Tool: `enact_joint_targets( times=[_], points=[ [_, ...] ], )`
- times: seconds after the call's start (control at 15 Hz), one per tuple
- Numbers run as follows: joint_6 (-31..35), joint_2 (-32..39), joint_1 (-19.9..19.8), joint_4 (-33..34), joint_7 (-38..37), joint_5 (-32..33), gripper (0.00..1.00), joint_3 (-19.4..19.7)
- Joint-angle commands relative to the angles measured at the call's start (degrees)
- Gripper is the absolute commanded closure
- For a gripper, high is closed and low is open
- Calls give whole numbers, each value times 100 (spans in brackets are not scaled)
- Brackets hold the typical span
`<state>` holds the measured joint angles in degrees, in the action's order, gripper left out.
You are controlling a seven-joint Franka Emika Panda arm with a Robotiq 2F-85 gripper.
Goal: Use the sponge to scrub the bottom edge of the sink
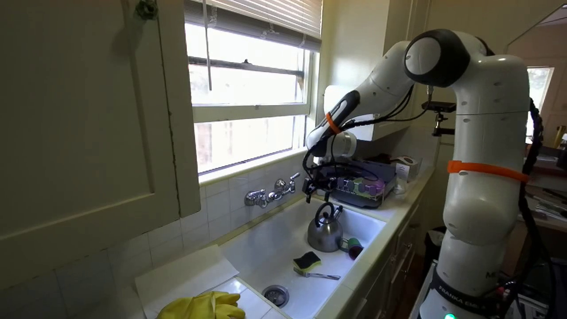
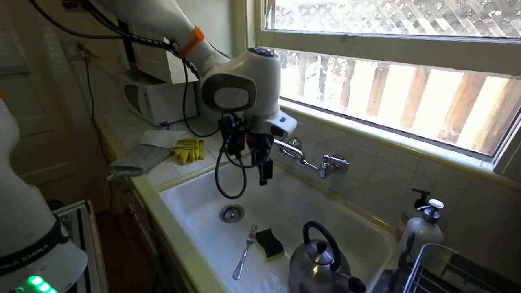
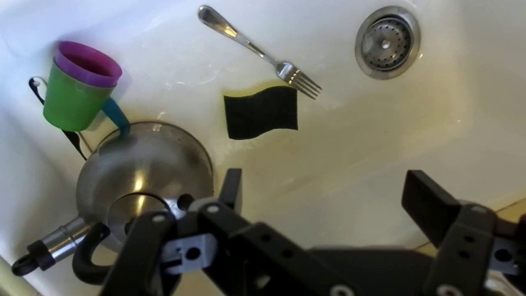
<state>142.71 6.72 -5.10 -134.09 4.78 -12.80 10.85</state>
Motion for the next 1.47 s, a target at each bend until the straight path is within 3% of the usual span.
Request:
enact_joint_targets(
  times=[0.0,0.2,0.27,0.33,0.8,0.93,1.4],
  points=[
    [898,763,-293,-67,-107,-372,0,-140],
    [1678,1238,-552,-95,-7,-661,0,-323],
    [1514,1179,-775,-62,228,-928,0,-542],
    [1469,1124,-598,-109,-78,-445,0,-362],
    [1479,1164,-658,-78,-51,-453,0,-428],
    [1432,1615,-532,236,-465,-428,0,-379],
    [2061,2967,-602,1125,-676,-565,0,-826]
  ],
)
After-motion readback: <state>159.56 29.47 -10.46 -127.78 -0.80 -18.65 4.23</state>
